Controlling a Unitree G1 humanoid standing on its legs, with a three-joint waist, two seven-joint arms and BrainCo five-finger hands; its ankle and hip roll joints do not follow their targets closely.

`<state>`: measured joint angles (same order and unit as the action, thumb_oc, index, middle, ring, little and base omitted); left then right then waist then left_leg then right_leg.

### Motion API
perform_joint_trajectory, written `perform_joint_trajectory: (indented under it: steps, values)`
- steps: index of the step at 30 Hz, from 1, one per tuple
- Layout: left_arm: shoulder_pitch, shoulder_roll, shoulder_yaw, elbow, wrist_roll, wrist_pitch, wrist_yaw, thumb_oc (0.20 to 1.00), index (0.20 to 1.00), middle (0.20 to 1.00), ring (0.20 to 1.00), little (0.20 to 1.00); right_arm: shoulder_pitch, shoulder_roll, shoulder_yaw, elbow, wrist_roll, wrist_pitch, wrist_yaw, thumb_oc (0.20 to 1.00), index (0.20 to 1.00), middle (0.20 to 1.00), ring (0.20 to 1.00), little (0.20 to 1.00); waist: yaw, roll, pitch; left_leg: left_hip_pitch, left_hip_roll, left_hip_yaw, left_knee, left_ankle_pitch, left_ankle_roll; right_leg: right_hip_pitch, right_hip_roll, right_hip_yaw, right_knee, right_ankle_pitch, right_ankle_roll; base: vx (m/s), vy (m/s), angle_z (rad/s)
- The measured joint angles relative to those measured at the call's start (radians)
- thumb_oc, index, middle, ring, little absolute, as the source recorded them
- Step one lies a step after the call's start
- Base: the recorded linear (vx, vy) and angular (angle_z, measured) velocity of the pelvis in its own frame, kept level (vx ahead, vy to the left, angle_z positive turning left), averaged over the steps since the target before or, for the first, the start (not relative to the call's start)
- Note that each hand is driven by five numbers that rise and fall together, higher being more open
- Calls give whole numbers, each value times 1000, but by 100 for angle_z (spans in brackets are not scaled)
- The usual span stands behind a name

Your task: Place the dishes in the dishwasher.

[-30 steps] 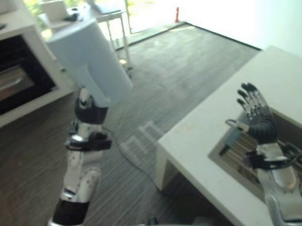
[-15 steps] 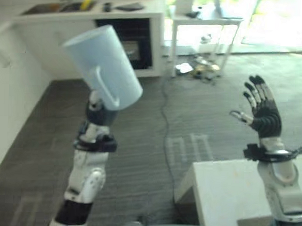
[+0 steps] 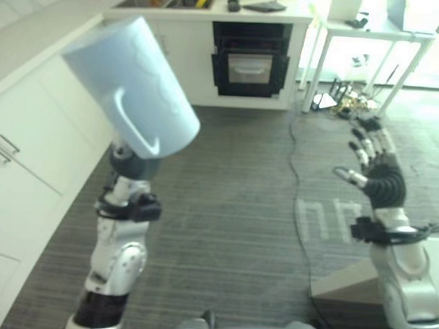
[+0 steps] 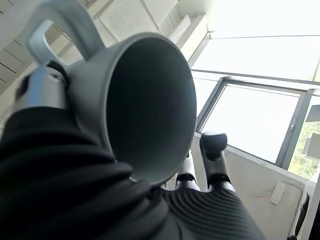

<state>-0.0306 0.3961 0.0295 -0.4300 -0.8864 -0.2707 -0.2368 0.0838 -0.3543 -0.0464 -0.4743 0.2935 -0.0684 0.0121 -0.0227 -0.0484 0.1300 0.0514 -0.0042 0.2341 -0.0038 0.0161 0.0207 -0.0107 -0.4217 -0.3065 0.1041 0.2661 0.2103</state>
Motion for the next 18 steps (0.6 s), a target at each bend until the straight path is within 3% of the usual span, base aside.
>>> perform_joint_trajectory:
  steps: [2,3,4,9,17,18]
  values:
    - [-2,-5,7,2,0,2,6,200,200,200,200,200,-2,-33,0,7,1,0,15,1000,1000,1000,1000,1000,-3,2,1,17,11,0,-41,17,20,-12,106,-30,55,-156,12,-25,96,-21]
    - [-2,-2,3,3,0,4,8,200,200,200,200,200,-2,-63,-4,13,1,-2,17,1000,1000,1000,1000,1000,-8,1,0,22,9,-2,-51,22,21,12,170,-31,15,-203,-6,0,0,0]
    - [-6,-2,-8,3,0,4,8,200,200,200,200,200,-3,-76,-9,21,2,-6,15,1000,1000,1000,1000,1000,-9,-4,-2,22,1,-6,-52,21,20,47,201,-31,-44,-208,-21,23,-17,21]
    - [-5,-9,-65,2,0,7,-10,200,200,200,200,200,5,-88,-13,46,2,-10,-7,1000,1000,1000,1000,1000,-18,-2,-11,24,-15,-51,-72,43,-5,143,223,26,-191,-189,-33,45,-66,28]
    - [-5,-29,-65,1,2,6,0,200,200,200,200,200,4,-91,-22,47,3,-9,27,1000,1000,1000,1000,1000,-43,21,-19,42,28,-36,-84,52,-23,142,267,53,-191,-199,-49,48,-78,-11]
    - [-2,-42,-57,1,4,3,1,200,200,200,200,200,4,-126,-22,46,3,-12,46,1000,1000,1000,1000,1000,-46,35,-34,49,39,-34,-84,53,-24,147,278,57,-191,-204,-56,28,-38,-2]
